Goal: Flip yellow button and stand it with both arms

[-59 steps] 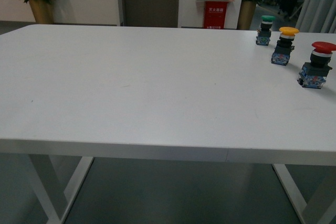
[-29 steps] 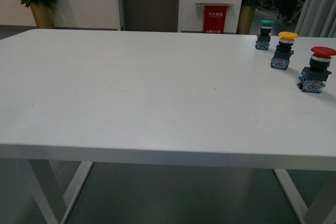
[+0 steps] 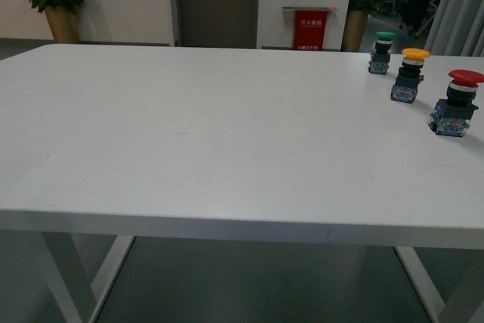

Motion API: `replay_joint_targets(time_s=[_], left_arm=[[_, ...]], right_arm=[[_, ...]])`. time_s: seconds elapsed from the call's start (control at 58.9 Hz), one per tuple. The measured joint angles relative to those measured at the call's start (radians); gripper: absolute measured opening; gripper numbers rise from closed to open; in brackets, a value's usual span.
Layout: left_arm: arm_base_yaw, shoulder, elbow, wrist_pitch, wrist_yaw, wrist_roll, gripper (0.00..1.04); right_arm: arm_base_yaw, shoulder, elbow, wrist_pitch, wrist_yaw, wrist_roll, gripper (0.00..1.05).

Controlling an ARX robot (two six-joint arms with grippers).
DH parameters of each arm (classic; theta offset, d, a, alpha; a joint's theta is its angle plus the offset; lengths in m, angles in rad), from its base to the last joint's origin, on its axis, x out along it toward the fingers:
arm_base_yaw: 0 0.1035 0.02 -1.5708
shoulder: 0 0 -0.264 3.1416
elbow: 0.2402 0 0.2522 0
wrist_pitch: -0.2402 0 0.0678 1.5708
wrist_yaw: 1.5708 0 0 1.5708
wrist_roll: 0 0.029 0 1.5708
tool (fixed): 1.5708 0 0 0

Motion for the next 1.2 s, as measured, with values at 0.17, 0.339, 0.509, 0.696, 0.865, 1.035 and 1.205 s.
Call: replay_joint_targets(time_s=[0.17, 0.339, 0.509, 0.696, 0.865, 1.035, 1.205], left_arm=[[0.0, 0.0, 0.0, 0.0, 0.0, 0.0, 0.99], [0.0, 0.0, 0.0, 0.0, 0.0, 0.0, 0.99], [0.0, 0.0, 0.0, 0.0, 0.0, 0.0, 0.99], [0.0, 0.0, 0.0, 0.0, 0.0, 0.0, 0.99], [0.0, 0.0, 0.0, 0.0, 0.0, 0.0, 0.99], [0.0, 0.0, 0.0, 0.0, 0.0, 0.0, 0.99], [0.0, 0.0, 0.0, 0.0, 0.0, 0.0, 0.99]], right_arm=[[0.0, -0.052, -0.052, 0.0, 0.0, 0.0, 0.03], [0.0, -0.108, -0.095, -0.008, 0.0, 0.0, 0.03], [0.0, -0.154, -0.124, -0.027, 0.0, 0.0, 0.03], [0.0, -0.208, -0.146, -0.053, 0.0, 0.0, 0.03], [0.0, -0.249, -0.161, -0.08, 0.0, 0.0, 0.03], [0.0, -0.29, -0.182, -0.094, 0.0, 0.0, 0.03], [0.0, -0.328, -0.2, -0.109, 0.0, 0.0, 0.03]])
